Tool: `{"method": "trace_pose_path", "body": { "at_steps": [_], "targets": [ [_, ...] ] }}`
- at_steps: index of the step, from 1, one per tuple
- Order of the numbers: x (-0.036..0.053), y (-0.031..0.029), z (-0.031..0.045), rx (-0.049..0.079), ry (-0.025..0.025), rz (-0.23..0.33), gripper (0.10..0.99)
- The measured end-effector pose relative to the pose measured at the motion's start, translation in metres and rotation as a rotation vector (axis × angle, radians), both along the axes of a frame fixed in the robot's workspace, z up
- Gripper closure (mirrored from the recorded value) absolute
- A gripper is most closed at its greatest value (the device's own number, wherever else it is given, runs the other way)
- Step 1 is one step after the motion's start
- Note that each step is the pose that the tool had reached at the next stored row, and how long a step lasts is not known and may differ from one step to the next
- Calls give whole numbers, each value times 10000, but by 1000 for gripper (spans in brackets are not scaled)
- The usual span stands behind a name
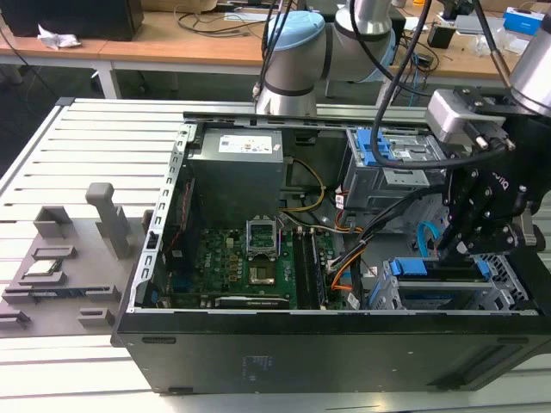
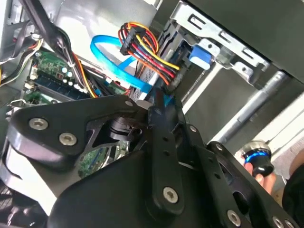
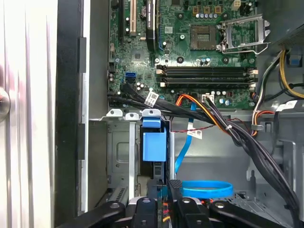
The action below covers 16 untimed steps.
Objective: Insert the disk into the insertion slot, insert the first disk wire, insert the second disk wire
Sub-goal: 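Insert the second disk wire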
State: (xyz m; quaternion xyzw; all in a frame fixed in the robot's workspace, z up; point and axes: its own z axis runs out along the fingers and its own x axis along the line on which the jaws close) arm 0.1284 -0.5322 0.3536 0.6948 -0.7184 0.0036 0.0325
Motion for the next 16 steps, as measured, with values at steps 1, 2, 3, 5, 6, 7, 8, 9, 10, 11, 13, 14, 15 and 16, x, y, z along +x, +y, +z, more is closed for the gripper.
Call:
{"method": "trace_pose_path", "body": {
  "at_steps": [1, 2, 3, 5, 6, 7, 8, 9, 10, 11, 13, 14, 15, 16],
  "targets": [
    [0, 4, 30, 1, -1, 0, 851],
    [0, 9, 89, 0, 0, 0, 863],
    [0, 11, 140, 1, 0, 0, 929],
    [0, 14, 244, 0, 0, 0, 980],
    [0, 14, 288, 4, 0, 0, 980],
    [0, 14, 340, 4, 0, 0, 980],
    [0, 14, 376, 7, 0, 0, 980],
    [0, 14, 415, 12, 0, 0, 980],
    [0, 13, 431, 20, 0, -1, 980],
    [0, 13, 433, 22, 0, 0, 980],
    [0, 14, 435, 20, 0, 0, 980],
    [0, 14, 435, 21, 0, 0, 980],
    [0, 14, 436, 21, 0, 0, 980],
    [0, 14, 436, 20, 0, 0, 980]
  ]
}}
